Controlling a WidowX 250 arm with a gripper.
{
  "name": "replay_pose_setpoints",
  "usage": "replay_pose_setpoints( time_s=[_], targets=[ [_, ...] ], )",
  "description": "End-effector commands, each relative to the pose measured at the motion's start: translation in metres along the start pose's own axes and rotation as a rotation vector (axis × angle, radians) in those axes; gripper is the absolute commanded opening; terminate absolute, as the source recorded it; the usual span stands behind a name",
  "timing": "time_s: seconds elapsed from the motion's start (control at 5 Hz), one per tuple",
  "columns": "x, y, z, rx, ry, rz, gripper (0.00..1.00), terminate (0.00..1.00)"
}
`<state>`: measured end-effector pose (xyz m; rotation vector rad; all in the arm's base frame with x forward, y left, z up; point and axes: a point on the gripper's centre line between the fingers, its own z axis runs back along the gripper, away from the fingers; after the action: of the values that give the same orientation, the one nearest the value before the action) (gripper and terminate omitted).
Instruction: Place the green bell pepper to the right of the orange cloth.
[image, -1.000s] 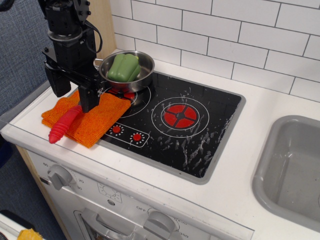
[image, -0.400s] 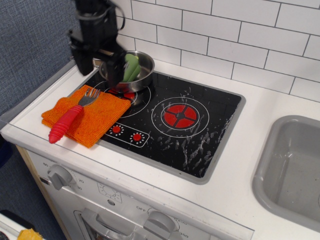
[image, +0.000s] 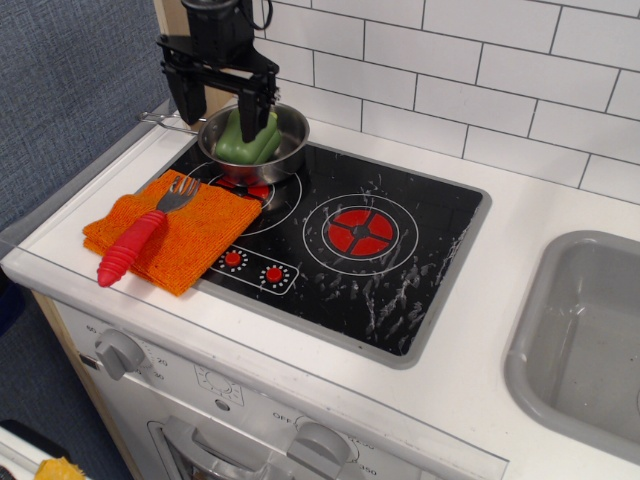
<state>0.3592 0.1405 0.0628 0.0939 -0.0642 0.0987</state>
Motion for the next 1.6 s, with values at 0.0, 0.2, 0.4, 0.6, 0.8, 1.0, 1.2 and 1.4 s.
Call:
replay_pose_setpoints(
  time_s=[0.0,0.2,0.4,0.6,0.8,1.0,1.2,1.4],
  targets=[
    [0.018,0.024,-0.012,0.020,0.011,0.095,1.00,0.00],
    [0.016,0.021,-0.019,-0.013,0.016,0.094,1.00,0.00],
    [0.014,0.014,-0.008,-0.021,-0.013,0.068,0.00,0.00],
    [0.012,0.005,0.011,-0.036,-0.071,0.032,0.00,0.00],
    [0.012,-0.003,0.039,-0.045,-0.144,-0.004,0.00,0.00],
    [0.003,-0.015,0.064,-0.048,-0.195,-0.049,0.00,0.00],
    [-0.022,-0.031,0.066,-0.043,-0.155,-0.102,0.00,0.00],
    [-0.052,-0.052,0.057,-0.039,-0.098,-0.179,0.00,0.00]
  ],
)
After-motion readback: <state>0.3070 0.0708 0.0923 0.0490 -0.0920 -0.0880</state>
